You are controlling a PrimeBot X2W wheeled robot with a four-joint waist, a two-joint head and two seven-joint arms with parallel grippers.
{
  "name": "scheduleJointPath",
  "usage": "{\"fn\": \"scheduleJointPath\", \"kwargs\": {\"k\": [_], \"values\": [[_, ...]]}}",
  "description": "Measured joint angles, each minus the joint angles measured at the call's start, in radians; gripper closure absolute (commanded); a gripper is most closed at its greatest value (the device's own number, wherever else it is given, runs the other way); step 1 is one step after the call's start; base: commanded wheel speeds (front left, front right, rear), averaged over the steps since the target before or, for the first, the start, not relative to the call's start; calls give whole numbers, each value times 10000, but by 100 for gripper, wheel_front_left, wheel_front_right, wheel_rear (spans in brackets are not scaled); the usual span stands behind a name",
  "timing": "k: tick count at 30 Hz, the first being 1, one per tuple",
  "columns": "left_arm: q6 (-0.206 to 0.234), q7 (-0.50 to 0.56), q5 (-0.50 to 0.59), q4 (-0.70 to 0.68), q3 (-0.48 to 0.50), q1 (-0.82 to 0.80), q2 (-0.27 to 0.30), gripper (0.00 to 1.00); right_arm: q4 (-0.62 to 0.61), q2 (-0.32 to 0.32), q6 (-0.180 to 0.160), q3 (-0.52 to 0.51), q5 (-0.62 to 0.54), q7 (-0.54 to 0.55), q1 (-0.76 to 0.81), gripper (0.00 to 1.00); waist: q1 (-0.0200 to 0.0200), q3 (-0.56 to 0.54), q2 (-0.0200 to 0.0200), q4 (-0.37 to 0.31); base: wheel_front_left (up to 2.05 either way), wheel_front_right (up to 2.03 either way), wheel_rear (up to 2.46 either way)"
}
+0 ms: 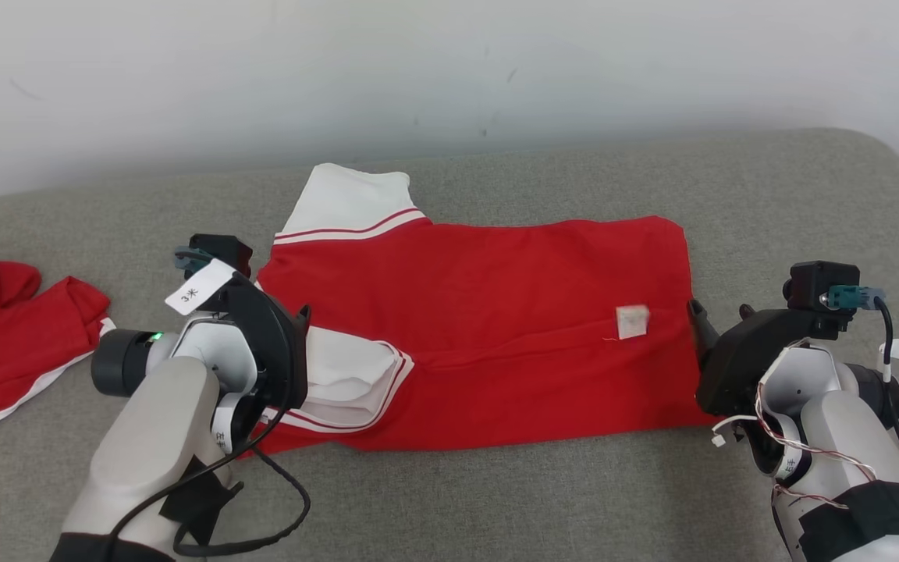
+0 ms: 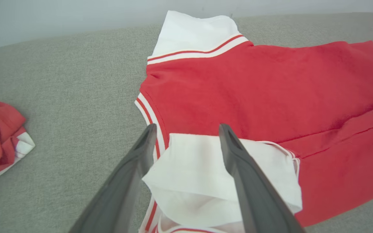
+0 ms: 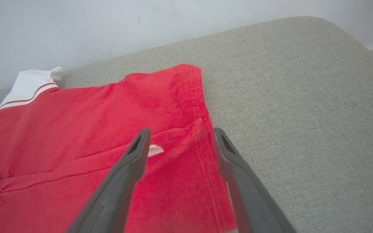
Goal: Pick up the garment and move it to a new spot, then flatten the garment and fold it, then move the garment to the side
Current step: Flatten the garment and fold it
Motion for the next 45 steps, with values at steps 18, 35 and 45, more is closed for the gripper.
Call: {"fn": "scheduleJointPath", "kwargs": {"k": [18, 35, 45], "values": [[-339, -1620, 144, 217, -236, 1192, 384, 0, -211, -719, 263, -249, -201, -965, 774, 0, -1, -898, -1, 225, 0, 0, 0], [-307, -1843, 144, -8, -374, 2842, 907, 0, -702, -686, 247, -305, -238, -888, 2368, 0, -1, -983, -1, 396, 0, 0, 0], [-228, -1601, 10, 104, -211, 2746, 750, 0, -974, -685, 236, -278, -238, -798, 2229, 0, 0, -381, -1, 296, 0, 0, 0]]}}
